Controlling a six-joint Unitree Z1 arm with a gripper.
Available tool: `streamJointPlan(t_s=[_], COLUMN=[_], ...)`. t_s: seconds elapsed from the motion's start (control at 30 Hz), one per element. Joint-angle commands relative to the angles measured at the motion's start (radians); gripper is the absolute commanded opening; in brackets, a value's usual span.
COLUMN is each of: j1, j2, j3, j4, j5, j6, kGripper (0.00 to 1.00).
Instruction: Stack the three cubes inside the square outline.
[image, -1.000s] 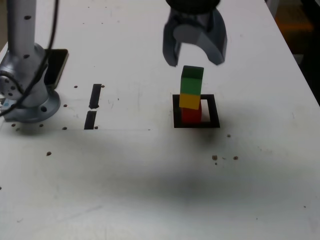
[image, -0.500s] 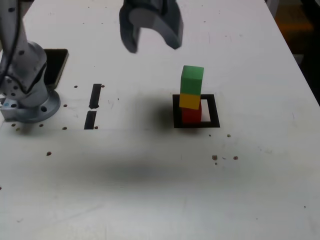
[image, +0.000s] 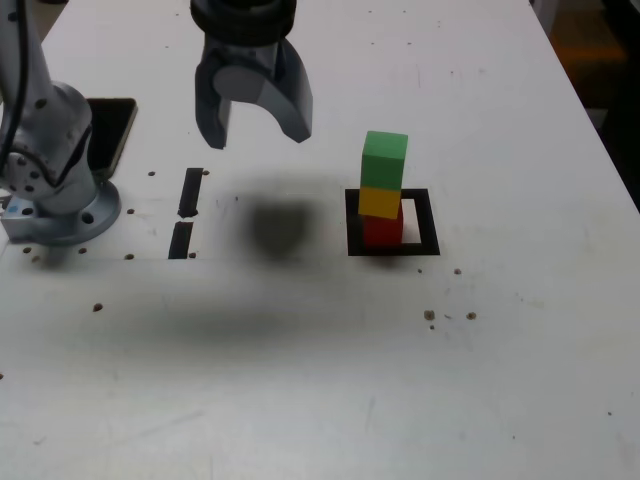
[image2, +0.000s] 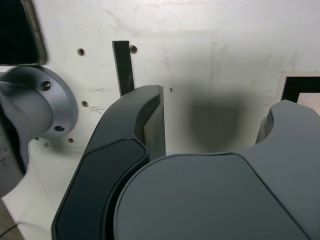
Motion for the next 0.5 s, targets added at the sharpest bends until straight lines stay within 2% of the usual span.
streamJointPlan(t_s=[0.0,0.23,0.47], j1=[0.004,0.006,0.005], j2=[-0.007,-0.006,0.001], j3=[0.038,0.12,0.238], j4=[-0.02,-0.088,-0.229], j5=[-0.016,-0.064,-0.097], j6=[-0.006,-0.011,-0.012], kGripper=[0.77,0.77,0.77])
